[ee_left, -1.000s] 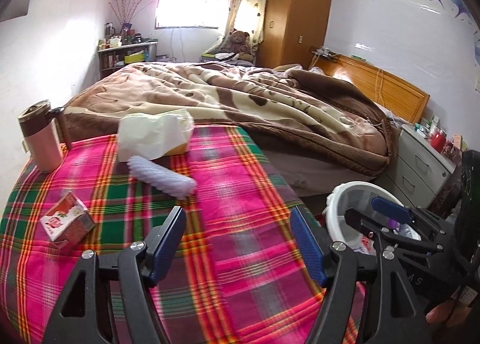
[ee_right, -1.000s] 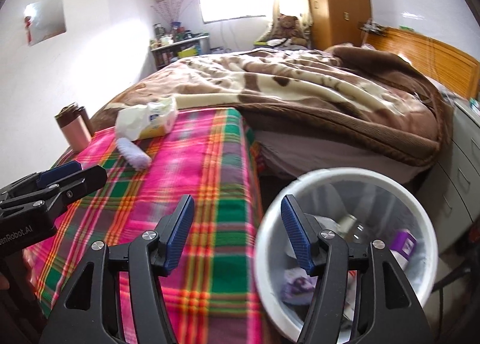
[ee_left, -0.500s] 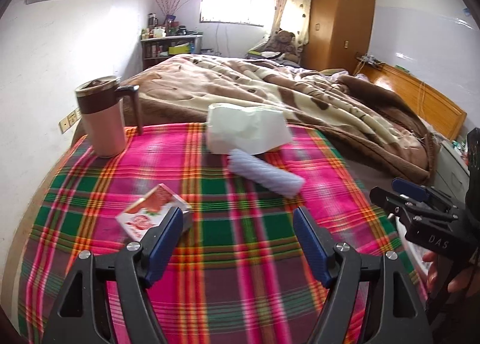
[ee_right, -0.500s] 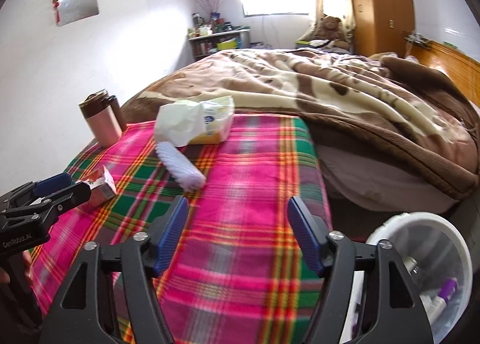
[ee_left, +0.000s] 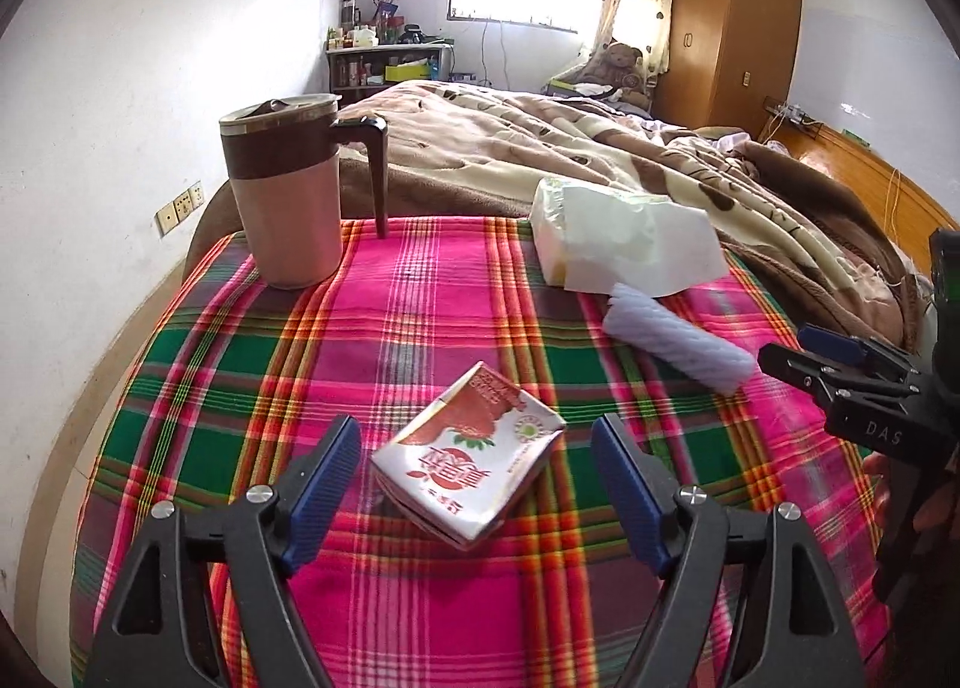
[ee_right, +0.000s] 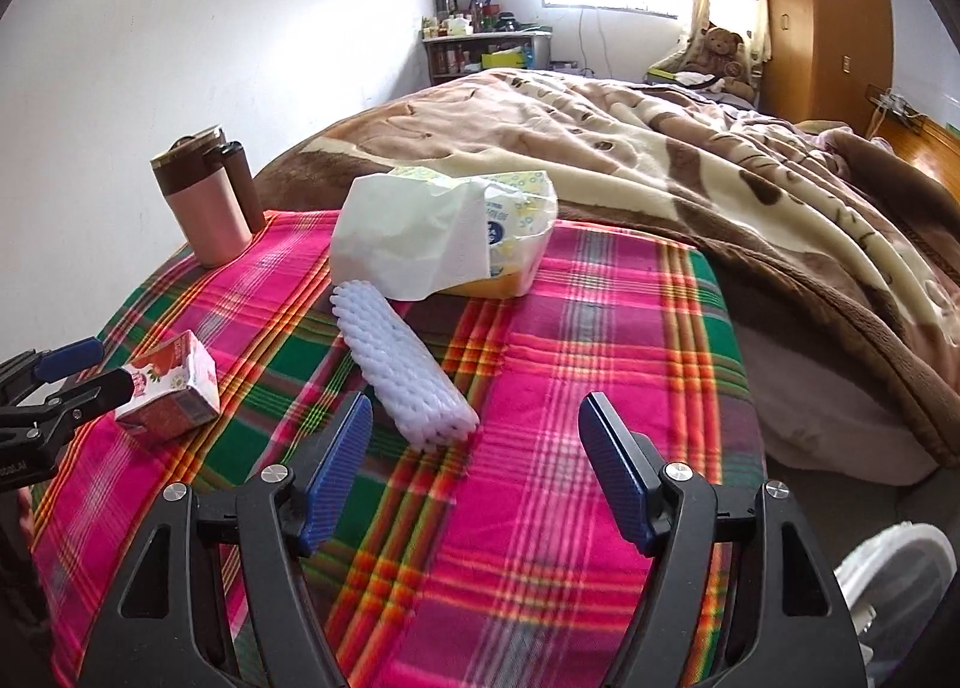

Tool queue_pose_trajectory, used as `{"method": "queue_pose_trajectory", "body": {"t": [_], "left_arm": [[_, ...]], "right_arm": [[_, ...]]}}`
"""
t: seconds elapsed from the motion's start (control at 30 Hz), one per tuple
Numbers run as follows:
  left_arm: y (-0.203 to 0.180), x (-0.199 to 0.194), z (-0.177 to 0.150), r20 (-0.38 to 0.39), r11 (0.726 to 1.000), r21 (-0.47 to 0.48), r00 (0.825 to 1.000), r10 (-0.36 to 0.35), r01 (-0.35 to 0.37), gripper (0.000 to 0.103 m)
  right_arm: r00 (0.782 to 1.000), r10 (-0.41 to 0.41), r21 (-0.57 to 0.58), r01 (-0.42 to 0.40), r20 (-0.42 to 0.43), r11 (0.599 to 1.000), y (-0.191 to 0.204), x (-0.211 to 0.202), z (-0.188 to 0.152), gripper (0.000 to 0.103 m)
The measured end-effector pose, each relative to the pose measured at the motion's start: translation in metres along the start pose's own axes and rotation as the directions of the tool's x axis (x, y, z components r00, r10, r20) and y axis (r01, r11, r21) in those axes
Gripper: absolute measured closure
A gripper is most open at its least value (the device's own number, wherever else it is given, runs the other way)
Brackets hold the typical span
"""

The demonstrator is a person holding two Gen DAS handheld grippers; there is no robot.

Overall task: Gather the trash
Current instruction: 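Grasp the red-and-white juice carton with the left tool while the right tool grasps the white foam roll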

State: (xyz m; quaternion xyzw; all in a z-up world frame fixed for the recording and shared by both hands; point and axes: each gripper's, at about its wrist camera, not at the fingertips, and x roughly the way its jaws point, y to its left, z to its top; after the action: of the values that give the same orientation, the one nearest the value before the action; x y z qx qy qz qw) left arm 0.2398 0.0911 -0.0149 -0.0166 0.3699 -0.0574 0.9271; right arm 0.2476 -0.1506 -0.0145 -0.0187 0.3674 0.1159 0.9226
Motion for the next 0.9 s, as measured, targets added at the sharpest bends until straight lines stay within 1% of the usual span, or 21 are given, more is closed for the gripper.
{"method": "queue_pose_trajectory", "body": {"t": [0.07, 0.3, 0.43, 0.63, 0.7, 0.73, 0.8, 0.9], "left_arm": [[0.003, 0.006, 0.001, -0.017, 1.000, 0.008, 1.000, -0.019, 0.019, 0.022], [0.007, 0.027, 0.000, -0.071, 0.999, 0.034, 0.997, -0.019, 0.021, 0.022], [0.005, 0.034, -0.002, -0.096, 0.998, 0.038, 0.994, -0.051, 0.055, 0.022], [-0.002, 0.041, -0.008, -0.132, 0.996, 0.043, 0.988, -0.076, 0.082, 0.022], [-0.003, 0.040, -0.009, -0.133, 0.994, 0.030, 0.986, -0.103, 0.108, 0.022], [-0.003, 0.039, -0.009, -0.128, 0.993, 0.032, 0.986, -0.106, 0.111, 0.022], [-0.003, 0.038, -0.008, -0.112, 0.995, 0.044, 0.990, -0.081, 0.087, 0.022], [-0.002, 0.042, -0.006, -0.114, 0.997, 0.054, 0.993, -0.041, 0.047, 0.022]], "right_arm": [[1.000, 0.013, -0.010, -0.013, -0.012, 1.000, 0.003, 0.007, 0.003, 0.030], [0.998, 0.037, -0.044, -0.040, -0.051, 0.998, 0.014, 0.032, 0.010, 0.030], [0.997, 0.029, -0.106, -0.036, -0.065, 0.994, 0.024, 0.043, 0.013, 0.030], [0.991, 0.057, -0.083, -0.067, -0.118, 0.994, 0.022, 0.057, 0.017, 0.030], [0.988, 0.073, -0.079, -0.084, -0.139, 0.993, 0.023, 0.059, 0.016, 0.030], [0.986, 0.083, -0.083, -0.096, -0.147, 0.992, 0.025, 0.059, 0.015, 0.030], [0.984, 0.075, -0.097, -0.091, -0.160, 0.991, 0.027, 0.059, 0.013, 0.030], [0.987, 0.057, -0.099, -0.073, -0.152, 0.992, 0.028, 0.059, 0.014, 0.030]]}}
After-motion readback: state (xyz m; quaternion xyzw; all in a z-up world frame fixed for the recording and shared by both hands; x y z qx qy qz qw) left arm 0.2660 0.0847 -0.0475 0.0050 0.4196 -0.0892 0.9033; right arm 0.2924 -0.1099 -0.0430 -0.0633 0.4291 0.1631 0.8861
